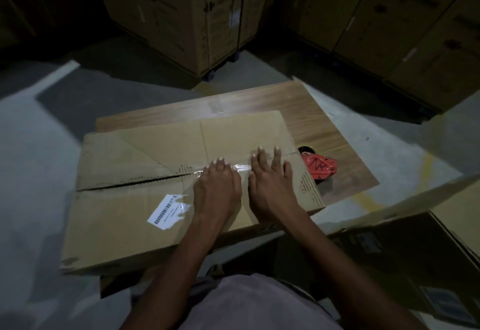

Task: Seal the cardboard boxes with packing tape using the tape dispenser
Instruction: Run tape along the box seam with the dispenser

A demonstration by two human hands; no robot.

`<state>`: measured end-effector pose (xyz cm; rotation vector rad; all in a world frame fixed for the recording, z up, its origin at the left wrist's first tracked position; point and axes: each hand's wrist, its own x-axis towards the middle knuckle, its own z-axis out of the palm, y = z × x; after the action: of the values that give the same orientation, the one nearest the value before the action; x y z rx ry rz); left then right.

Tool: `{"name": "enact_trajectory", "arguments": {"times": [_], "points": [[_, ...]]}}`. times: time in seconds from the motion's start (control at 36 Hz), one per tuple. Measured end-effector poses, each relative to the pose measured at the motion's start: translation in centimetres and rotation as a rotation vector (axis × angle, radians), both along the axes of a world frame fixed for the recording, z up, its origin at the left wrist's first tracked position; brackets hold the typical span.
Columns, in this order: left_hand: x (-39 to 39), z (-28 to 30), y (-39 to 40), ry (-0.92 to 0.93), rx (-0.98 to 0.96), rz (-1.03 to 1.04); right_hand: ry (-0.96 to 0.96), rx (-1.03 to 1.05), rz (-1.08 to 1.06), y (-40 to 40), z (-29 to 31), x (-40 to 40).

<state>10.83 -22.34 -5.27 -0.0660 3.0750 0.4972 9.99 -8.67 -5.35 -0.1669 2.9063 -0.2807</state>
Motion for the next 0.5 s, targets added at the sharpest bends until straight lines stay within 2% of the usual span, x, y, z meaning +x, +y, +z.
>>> {"name": "enact_trajectory", "arguments": {"times": [0.08,0.25,0.33,0.5], "points": [[0.0,-0.2,0.2,0.005,0.007,0.025,0.011,0.060,0.042,1.7,0.1,-0.3],[-0.1,-0.1,1.5,-0.007,0.009,0.083,-0.006,0.149,-0.059,4.8,0.3,-1.8],[-0.2,0.0,1.6,-0.007,0.023,0.130,-0.019,0.173,0.022,2.9,-0.1,-2.2],[0.0,-0.8,0.3,0.003,0.107,0.146,0.023,0.039,0.295,2.7,-0.1,-2.4]]}}
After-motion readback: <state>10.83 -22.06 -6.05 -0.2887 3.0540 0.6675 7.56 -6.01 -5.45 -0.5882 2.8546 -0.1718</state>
